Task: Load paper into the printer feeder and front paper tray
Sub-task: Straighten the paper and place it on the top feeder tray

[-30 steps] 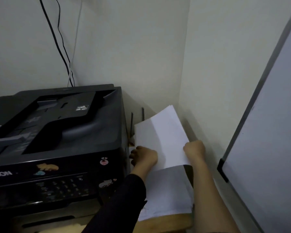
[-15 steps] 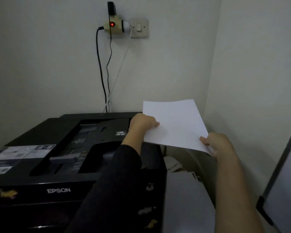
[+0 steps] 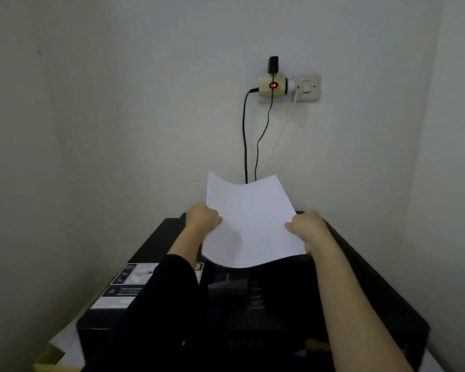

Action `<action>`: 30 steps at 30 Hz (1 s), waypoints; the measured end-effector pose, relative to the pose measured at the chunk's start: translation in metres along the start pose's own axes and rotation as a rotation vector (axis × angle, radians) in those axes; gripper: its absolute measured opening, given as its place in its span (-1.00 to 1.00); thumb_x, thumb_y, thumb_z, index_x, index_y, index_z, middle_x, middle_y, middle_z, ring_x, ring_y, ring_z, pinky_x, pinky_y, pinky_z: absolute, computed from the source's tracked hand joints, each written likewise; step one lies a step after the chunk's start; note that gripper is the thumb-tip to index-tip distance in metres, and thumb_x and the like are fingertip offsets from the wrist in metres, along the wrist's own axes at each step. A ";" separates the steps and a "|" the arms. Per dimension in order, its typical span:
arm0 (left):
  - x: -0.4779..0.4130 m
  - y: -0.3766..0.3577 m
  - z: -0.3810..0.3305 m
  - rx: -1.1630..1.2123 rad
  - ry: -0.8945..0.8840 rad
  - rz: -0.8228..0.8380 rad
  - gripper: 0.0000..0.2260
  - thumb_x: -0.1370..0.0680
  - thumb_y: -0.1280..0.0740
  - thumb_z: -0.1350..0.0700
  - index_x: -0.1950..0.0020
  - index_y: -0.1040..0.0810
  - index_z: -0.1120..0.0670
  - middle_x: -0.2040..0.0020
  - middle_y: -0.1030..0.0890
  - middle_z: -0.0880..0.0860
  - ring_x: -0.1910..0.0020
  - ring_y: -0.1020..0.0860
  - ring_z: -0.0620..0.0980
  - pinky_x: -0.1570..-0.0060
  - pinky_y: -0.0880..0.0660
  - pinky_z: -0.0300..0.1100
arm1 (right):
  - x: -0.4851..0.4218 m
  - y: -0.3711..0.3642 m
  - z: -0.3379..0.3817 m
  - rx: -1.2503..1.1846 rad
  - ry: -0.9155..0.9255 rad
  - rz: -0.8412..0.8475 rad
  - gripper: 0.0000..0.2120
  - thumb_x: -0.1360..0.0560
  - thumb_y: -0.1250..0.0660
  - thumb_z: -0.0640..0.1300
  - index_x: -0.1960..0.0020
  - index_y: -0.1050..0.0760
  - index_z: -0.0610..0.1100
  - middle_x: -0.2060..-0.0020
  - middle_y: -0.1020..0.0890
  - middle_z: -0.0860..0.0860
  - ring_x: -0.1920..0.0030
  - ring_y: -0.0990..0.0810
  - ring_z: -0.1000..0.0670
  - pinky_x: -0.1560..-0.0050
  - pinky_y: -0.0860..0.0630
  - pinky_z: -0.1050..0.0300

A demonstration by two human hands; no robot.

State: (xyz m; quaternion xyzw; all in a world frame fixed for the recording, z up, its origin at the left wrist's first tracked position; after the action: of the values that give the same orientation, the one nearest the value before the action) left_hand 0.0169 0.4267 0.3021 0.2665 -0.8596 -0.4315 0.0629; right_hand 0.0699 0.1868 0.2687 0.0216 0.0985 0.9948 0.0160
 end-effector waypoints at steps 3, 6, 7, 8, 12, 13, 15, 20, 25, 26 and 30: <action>-0.018 0.039 0.032 0.195 -0.003 -0.131 -0.65 -0.57 -0.30 0.13 -0.29 -0.45 0.28 -0.25 -0.54 0.23 -0.24 -0.51 0.21 -0.12 -0.46 -0.08 | 0.007 -0.047 0.023 -0.006 0.131 -0.022 -0.84 -0.50 -0.17 -0.37 0.02 -0.50 -0.35 0.12 -0.54 -0.20 0.23 -0.51 -0.12 0.29 -0.43 0.19; -0.025 0.069 0.053 0.413 -0.044 -0.225 -0.58 -0.58 -0.28 0.13 -0.42 -0.34 0.20 -0.37 -0.47 0.18 -0.32 -0.45 0.20 -0.28 -0.44 -0.01 | 0.015 -0.088 0.038 -0.023 0.247 -0.012 -0.80 -0.49 -0.14 -0.37 0.00 -0.53 -0.34 0.14 -0.58 -0.13 0.26 -0.50 -0.04 0.40 -0.38 0.26; -0.026 0.079 0.057 0.479 -0.079 -0.259 -0.55 -0.59 -0.27 0.14 -0.46 -0.29 0.17 -0.41 -0.42 0.17 -0.36 -0.41 0.19 -0.34 -0.39 0.03 | 0.017 -0.100 0.042 -0.046 0.270 -0.008 -0.78 -0.49 -0.14 -0.37 -0.05 -0.52 -0.33 0.11 -0.58 -0.11 0.24 -0.51 -0.03 0.42 -0.37 0.26; -0.026 0.088 0.063 0.520 -0.104 -0.303 -0.54 -0.60 -0.25 0.14 -0.49 -0.26 0.16 -0.44 -0.38 0.16 -0.39 -0.38 0.17 -0.38 -0.35 0.02 | 0.019 -0.111 0.047 -0.065 0.281 -0.008 -0.76 -0.49 -0.14 -0.37 -0.09 -0.50 -0.32 0.09 -0.57 -0.11 0.21 -0.51 -0.02 0.42 -0.37 0.27; -0.015 0.099 0.090 0.637 -0.172 -0.362 -0.56 -0.61 -0.24 0.16 -0.47 -0.26 0.19 -0.40 -0.43 0.17 -0.37 -0.42 0.12 -0.29 -0.34 -0.13 | 0.024 -0.149 0.048 -0.137 0.281 0.011 -0.67 -0.47 -0.18 -0.40 -0.22 -0.44 -0.27 -0.01 -0.56 -0.10 0.13 -0.52 -0.03 0.34 -0.40 0.28; -0.016 0.094 0.099 0.650 -0.174 -0.347 -0.56 -0.60 -0.25 0.17 -0.46 -0.26 0.20 -0.38 -0.45 0.18 -0.34 -0.45 0.12 -0.23 -0.36 -0.16 | 0.024 -0.159 0.042 -0.153 0.271 0.034 -0.65 -0.46 -0.22 -0.39 -0.24 -0.44 -0.26 -0.05 -0.58 -0.11 0.09 -0.52 -0.04 0.26 -0.43 0.26; -0.023 0.081 0.119 0.636 -0.147 -0.300 -0.55 -0.59 -0.27 0.18 -0.44 -0.25 0.24 -0.34 -0.47 0.20 -0.32 -0.47 0.14 -0.14 -0.35 -0.21 | 0.028 -0.176 0.032 -0.155 0.244 0.080 -0.64 -0.49 -0.28 -0.33 -0.28 -0.43 -0.25 -0.14 -0.59 -0.14 0.01 -0.52 -0.05 0.05 -0.44 0.19; -0.030 0.066 0.132 0.594 -0.115 -0.243 -0.67 -0.64 -0.16 0.20 -0.36 -0.24 0.30 -0.34 -0.44 0.27 -0.34 -0.44 0.15 -0.17 -0.35 -0.17 | 0.029 -0.190 0.027 -0.086 0.251 0.033 -0.61 -0.60 -0.14 -0.26 -0.42 -0.26 -0.23 -0.30 -0.47 -0.16 -0.24 -0.47 -0.14 -0.19 -0.36 0.13; -0.032 0.075 0.123 0.607 -0.146 -0.312 -0.78 -0.64 -0.13 0.21 -0.28 -0.30 0.22 0.03 -0.51 0.07 -0.06 -0.44 0.04 0.00 -0.32 -0.19 | 0.023 -0.188 0.025 -0.083 0.257 -0.065 -0.66 -0.61 -0.10 -0.27 -0.37 -0.31 -0.28 -0.28 -0.49 -0.21 -0.24 -0.48 -0.17 -0.22 -0.39 0.07; -0.033 0.077 0.124 0.616 -0.143 -0.326 -0.83 -0.64 -0.15 0.20 -0.22 -0.32 0.20 0.14 -0.47 0.00 0.01 -0.40 0.00 0.05 -0.30 -0.20 | 0.023 -0.186 0.025 -0.096 0.252 -0.073 -0.66 -0.60 -0.12 -0.28 -0.36 -0.32 -0.29 -0.26 -0.50 -0.21 -0.21 -0.49 -0.15 -0.21 -0.40 0.07; -0.033 0.069 0.131 0.619 -0.100 -0.300 -0.74 -0.62 -0.20 0.16 -0.22 -0.34 0.30 -0.06 -0.56 0.22 0.00 -0.49 0.07 0.06 -0.35 -0.17 | 0.022 -0.183 0.023 -0.110 0.223 -0.077 -0.69 -0.55 -0.19 -0.28 -0.29 -0.40 -0.27 -0.19 -0.56 -0.17 -0.06 -0.53 -0.10 -0.09 -0.45 0.10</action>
State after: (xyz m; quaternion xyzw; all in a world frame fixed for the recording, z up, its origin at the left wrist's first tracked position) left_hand -0.0269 0.5699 0.2783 0.3750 -0.9028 -0.1675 -0.1273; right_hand 0.0545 0.3713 0.2559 -0.0938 0.0459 0.9936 0.0441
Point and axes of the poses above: each hand's wrist, its own x-axis away from the middle knuckle, its own y-axis out of the back of the hand, z = x × y, the point moved 9 cm from there along -x, towards the middle knuckle
